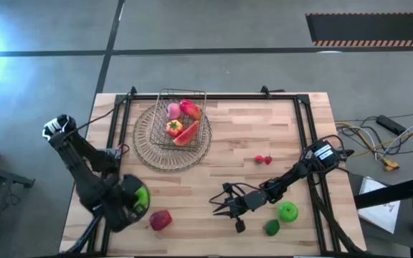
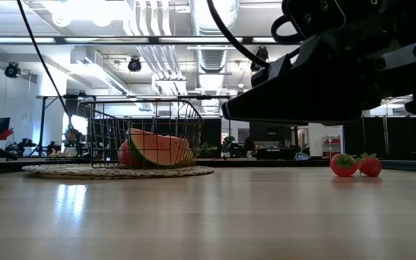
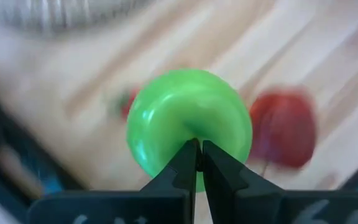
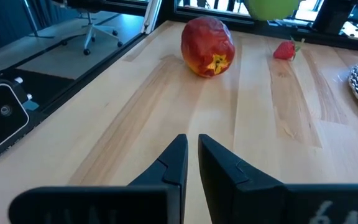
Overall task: Build produce basket
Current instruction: Put the left green apple into the basket
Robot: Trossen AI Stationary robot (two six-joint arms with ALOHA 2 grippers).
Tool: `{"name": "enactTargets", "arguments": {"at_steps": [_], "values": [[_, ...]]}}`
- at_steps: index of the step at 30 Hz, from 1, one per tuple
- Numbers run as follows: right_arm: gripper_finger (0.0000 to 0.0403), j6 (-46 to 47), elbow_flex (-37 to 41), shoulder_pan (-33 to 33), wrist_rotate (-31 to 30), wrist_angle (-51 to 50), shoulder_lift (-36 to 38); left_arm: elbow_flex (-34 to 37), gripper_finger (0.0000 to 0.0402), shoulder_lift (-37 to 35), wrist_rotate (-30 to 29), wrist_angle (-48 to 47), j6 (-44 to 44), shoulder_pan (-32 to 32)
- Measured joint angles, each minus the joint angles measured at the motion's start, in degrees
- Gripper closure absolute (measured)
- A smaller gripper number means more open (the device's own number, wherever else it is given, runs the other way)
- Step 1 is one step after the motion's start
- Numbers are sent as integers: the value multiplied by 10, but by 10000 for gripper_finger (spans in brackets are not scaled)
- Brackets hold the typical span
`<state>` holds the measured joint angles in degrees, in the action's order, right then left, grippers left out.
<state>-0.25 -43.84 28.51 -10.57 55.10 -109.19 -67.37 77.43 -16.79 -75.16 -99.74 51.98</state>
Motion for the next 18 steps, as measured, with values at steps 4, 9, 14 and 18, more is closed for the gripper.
{"name": "enactTargets", "arguments": {"at_steps": [4, 9, 14, 18], "values": [[371, 2, 0, 0, 0, -4, 0, -37, 400, -4, -48, -12, 134, -106], [371, 7, 0, 0, 0, -4, 0, -90, 400, -4, -79, -12, 352, -295], [371, 12, 0, 1, 0, -9, 0, -149, 401, -4, -82, 12, 539, -474], [371, 19, 0, 4, 0, -15, 0, -161, 401, -3, -33, 10, 634, -595]]}}
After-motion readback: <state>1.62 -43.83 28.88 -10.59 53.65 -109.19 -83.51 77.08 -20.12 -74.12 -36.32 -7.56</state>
